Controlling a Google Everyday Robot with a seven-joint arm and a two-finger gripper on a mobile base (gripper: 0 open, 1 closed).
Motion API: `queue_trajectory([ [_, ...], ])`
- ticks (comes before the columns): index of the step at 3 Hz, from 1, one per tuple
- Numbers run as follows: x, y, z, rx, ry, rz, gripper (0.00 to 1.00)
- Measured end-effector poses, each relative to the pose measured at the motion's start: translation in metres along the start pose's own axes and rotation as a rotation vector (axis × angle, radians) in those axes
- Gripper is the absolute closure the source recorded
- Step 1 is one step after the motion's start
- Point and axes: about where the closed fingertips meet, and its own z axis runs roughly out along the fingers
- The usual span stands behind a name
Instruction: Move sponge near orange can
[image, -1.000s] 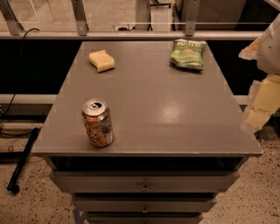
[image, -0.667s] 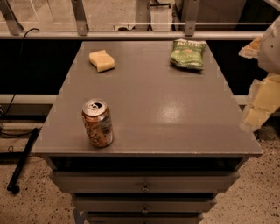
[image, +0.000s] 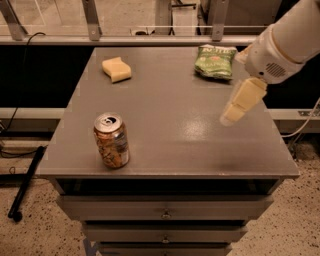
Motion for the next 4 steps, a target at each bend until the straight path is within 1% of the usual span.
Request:
queue_trajectory([
  [1,-0.048,-0.04,0.042,0.029,-0.133,0.031,0.0],
  [2,-0.049,-0.04,0.043,0.03,-0.138,0.031,0.0],
  [3,-0.054,-0.038,0.049,0.034,-0.168,0.033,0.0],
  [4,-0.089,-0.04,0.092,0.003,-0.266,0.074,0.0],
])
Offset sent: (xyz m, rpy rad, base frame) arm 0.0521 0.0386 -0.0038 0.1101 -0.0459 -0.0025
